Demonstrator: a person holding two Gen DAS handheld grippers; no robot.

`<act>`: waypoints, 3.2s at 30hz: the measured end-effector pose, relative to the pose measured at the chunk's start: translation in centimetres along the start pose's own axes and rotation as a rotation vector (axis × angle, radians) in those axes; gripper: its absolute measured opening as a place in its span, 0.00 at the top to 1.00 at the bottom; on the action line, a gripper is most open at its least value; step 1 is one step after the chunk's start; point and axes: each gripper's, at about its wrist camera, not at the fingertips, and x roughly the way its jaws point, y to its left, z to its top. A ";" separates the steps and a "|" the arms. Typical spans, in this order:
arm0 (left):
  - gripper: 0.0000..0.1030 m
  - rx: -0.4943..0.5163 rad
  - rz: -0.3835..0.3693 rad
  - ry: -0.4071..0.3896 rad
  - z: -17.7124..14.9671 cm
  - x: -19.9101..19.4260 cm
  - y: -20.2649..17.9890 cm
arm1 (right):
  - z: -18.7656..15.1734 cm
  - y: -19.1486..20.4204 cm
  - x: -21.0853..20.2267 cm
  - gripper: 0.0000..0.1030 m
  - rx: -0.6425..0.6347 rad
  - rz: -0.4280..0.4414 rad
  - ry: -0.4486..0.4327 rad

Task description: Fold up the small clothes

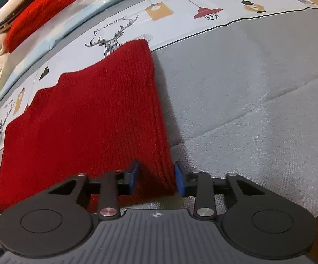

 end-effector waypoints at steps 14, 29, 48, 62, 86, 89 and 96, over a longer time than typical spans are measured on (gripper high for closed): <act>0.74 0.077 0.067 0.190 -1.2 3.8 0.3 | -0.2 0.8 -0.3 0.84 -0.091 -0.069 -0.030; 0.72 0.121 -0.013 0.246 -1.7 5.0 -1.6 | -0.6 1.4 1.1 0.66 -0.186 -0.190 0.016; 0.56 -0.043 -0.053 0.062 1.4 1.2 -0.4 | -1.6 3.9 -3.0 0.53 -0.196 -0.244 -0.279; 0.56 -0.086 -0.047 0.013 1.1 -1.6 3.9 | -3.6 9.1 -0.9 0.54 -0.285 -0.345 -0.267; 0.54 -0.422 0.070 -0.081 -1.7 -8.3 19.6 | -19.5 38.0 1.3 0.54 -0.801 0.260 -0.185; 0.54 -0.453 0.070 -0.071 -2.3 -8.7 20.9 | -21.7 40.6 2.7 0.51 -0.956 0.230 -0.156; 0.54 -0.484 0.059 -0.081 -2.4 -9.0 21.9 | -23.5 43.1 6.1 0.50 -1.127 0.028 -0.164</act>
